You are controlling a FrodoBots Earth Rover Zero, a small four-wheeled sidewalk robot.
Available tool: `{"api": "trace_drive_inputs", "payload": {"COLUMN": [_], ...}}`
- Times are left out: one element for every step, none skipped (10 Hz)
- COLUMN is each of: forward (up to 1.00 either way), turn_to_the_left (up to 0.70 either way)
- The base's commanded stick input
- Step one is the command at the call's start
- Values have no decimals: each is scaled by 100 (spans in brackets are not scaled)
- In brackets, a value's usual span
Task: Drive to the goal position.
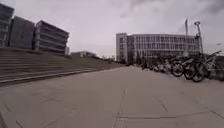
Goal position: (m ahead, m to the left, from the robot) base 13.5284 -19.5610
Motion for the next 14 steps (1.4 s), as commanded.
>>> {"api": "trace_drive_inputs", "payload": {"forward": [70, 70, 70, 70, 70, 70, 70, 70, 70, 70, 70, 70, 70, 70], "turn_to_the_left": [-11, -12, -13, -13, -12, -13, -8, -3, 0, 0, 0, 0, 0, 0]}}
